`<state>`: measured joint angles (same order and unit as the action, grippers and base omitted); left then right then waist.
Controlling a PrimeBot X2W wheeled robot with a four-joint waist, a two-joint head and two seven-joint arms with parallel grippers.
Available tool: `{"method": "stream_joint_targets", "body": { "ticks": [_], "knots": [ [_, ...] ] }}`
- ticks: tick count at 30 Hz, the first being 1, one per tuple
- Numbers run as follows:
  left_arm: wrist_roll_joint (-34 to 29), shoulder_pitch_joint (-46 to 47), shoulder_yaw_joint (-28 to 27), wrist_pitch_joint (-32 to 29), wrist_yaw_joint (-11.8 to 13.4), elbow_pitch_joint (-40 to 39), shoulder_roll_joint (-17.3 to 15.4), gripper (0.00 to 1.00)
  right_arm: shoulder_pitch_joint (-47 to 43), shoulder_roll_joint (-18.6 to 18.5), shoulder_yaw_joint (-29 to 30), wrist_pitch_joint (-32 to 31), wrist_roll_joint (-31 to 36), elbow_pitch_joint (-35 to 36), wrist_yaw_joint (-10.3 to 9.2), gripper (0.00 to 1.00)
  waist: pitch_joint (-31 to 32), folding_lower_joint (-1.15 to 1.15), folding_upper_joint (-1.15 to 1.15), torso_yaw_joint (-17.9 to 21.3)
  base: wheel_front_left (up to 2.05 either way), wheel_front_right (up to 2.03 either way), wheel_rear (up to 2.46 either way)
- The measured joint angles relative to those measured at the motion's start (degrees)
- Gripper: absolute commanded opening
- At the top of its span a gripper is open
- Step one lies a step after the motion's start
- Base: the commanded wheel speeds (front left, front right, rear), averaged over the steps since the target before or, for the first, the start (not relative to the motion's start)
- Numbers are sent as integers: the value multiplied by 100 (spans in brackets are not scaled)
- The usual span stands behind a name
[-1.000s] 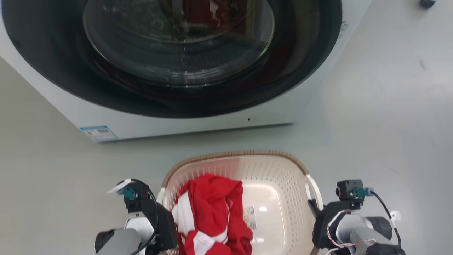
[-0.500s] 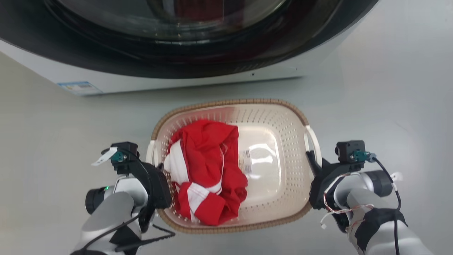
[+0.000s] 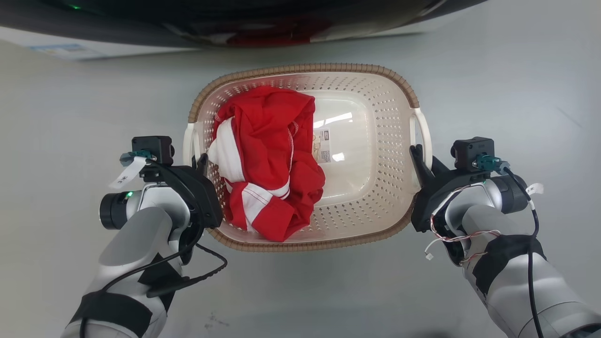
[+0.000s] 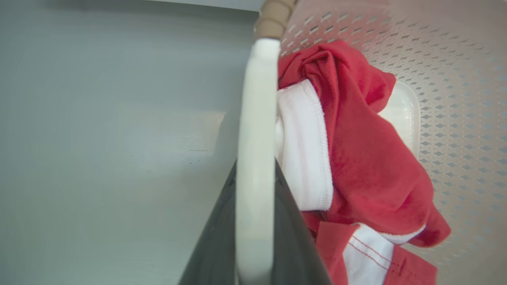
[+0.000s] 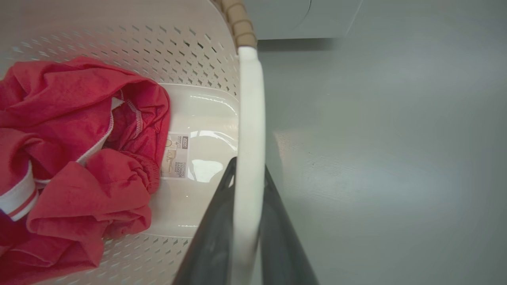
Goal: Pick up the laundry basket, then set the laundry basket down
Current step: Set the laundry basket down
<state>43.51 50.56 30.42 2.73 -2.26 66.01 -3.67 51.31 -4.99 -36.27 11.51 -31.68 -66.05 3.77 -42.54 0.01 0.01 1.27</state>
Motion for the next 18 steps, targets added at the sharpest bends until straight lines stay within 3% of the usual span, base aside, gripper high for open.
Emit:
{"method": "stream_joint_targets", "body": {
  "ticks": [18],
  "knots": [
    [-90, 169, 54, 450, -16, 187, 48, 0, 208, 2, -30, 126, 48, -229, -25, 0, -617, -1, 0, -53, 0, 0, 0]
  ]
}}
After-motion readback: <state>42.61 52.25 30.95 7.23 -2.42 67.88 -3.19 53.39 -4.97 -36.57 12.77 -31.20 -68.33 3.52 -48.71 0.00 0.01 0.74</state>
